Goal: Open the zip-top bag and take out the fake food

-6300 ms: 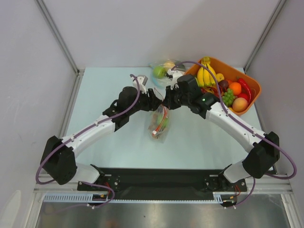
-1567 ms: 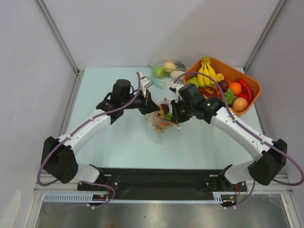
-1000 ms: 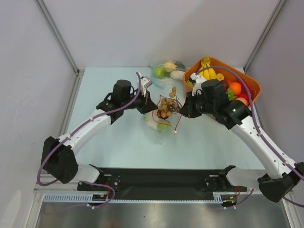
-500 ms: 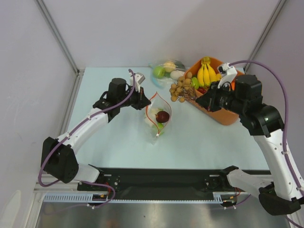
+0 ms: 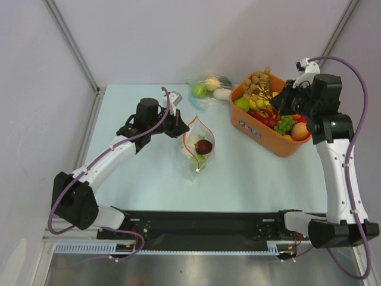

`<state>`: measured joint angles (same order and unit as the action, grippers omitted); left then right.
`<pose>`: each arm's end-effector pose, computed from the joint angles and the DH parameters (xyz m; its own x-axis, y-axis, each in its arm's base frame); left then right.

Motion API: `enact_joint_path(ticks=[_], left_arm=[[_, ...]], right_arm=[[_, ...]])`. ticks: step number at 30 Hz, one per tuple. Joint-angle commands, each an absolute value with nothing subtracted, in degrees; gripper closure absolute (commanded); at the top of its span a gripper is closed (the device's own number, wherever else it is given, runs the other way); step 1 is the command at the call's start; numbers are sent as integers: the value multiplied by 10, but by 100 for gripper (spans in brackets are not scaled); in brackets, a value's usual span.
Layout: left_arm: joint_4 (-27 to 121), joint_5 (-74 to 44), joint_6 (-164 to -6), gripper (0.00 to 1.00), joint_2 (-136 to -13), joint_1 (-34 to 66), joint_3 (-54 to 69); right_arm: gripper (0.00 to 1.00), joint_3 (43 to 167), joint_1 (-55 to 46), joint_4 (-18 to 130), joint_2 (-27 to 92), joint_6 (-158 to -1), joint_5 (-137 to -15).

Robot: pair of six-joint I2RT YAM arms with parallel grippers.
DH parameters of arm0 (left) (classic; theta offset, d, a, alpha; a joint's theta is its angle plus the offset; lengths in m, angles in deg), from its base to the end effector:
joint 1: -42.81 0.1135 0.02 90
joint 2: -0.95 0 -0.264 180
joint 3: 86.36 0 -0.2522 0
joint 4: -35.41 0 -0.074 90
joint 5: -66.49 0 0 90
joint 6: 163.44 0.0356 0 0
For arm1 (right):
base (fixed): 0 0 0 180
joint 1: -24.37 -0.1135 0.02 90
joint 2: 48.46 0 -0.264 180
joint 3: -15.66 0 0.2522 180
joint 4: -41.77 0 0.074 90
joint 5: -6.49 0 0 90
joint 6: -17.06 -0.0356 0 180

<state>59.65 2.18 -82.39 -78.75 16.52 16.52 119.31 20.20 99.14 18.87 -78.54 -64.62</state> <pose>0.2795 -0.1553 0.3140 -0.5156 0.0984 -0.8511 0.6740 0.6599 -0.3320 0.2205 0.0276 0.4678 -0.3926 0.0639 -0.9175 -0.3334 0.9198 0.2068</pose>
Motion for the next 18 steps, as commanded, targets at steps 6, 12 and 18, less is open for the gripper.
enact_joint_path(ticks=[6, 12, 18], left_arm=[[588, 30, -815, 100, -763, 167, 146], [588, 36, -816, 100, -764, 168, 145], [588, 36, -813, 100, -764, 167, 146]], right_arm=[[100, 1144, 285, 857, 246, -747, -718], [100, 1077, 317, 802, 259, -750, -738], [100, 1010, 345, 760, 270, -754, -781]])
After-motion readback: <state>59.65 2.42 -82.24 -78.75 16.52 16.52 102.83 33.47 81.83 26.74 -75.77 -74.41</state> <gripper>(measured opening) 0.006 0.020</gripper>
